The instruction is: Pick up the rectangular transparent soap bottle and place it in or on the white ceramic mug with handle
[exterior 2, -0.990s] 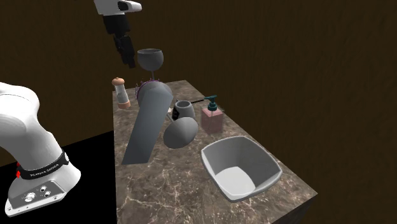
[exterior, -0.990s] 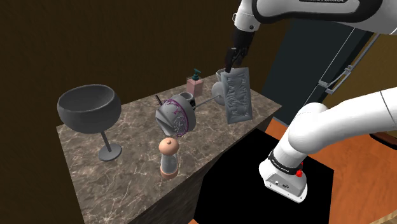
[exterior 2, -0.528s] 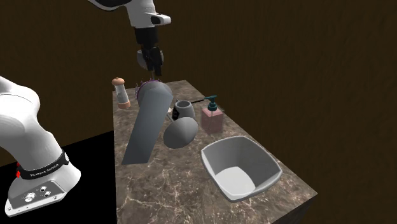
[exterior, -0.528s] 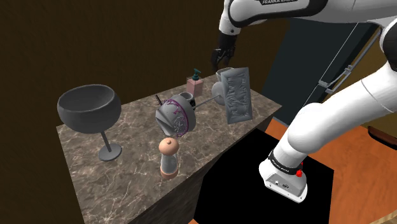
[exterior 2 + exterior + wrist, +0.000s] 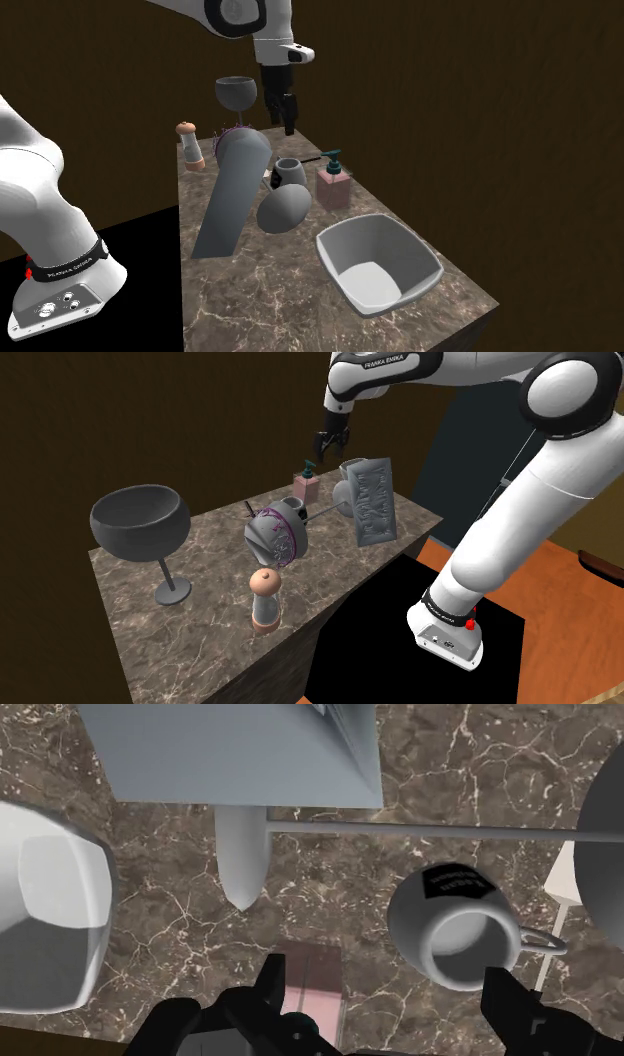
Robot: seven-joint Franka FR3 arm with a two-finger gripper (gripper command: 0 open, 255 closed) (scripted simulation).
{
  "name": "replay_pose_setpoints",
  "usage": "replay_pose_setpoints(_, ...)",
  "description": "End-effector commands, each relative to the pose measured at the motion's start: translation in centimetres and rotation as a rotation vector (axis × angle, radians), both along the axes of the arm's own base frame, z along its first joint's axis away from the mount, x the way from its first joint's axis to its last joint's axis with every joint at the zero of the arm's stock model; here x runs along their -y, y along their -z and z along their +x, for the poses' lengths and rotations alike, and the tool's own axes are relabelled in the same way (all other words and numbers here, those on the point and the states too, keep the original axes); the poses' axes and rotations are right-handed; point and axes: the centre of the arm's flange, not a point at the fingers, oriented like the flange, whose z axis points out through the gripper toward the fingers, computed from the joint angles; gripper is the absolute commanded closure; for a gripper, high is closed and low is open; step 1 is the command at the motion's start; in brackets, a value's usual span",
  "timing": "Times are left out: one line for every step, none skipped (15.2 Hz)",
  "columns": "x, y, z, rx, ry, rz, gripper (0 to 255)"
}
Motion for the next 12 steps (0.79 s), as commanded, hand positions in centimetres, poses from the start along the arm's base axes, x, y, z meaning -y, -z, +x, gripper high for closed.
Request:
replay_pose_setpoints(1.3,1.1,2.3,-0.005,0.013,0.006,0)
replay_pose_setpoints(1.8,1.7,3.4,-0.007,0.019,0.009,0)
replay_pose_setpoints(2.4,2.3,4.5,-0.010,0.025,0.013,0)
replay_pose_setpoints(3.0,2.8,5.6,-0.012,0.031,0.016,0)
replay_pose_setpoints(3.6,3.4,6.7,-0.014,0.037,0.019,0)
replay_pose_setpoints(4.2,4.0,7.8,-0.017,0.044,0.023,0)
replay_pose_setpoints(4.8,4.5,8.9,-0.019,0.050,0.026,0)
replay_pose_setpoints(5.4,5.1,10.0,-0.022,0.056,0.029,0)
replay_pose_setpoints(6.0,5.7,11.1,-0.024,0.062,0.033,0)
replay_pose_setpoints(6.6,6.3,12.1,-0.026,0.068,0.036,0)
replay_pose_setpoints(6.9,6.6,12.6,-0.027,0.071,0.037,0)
replay_pose_setpoints(6.9,7.1,12.7,-0.027,0.071,0.037,0)
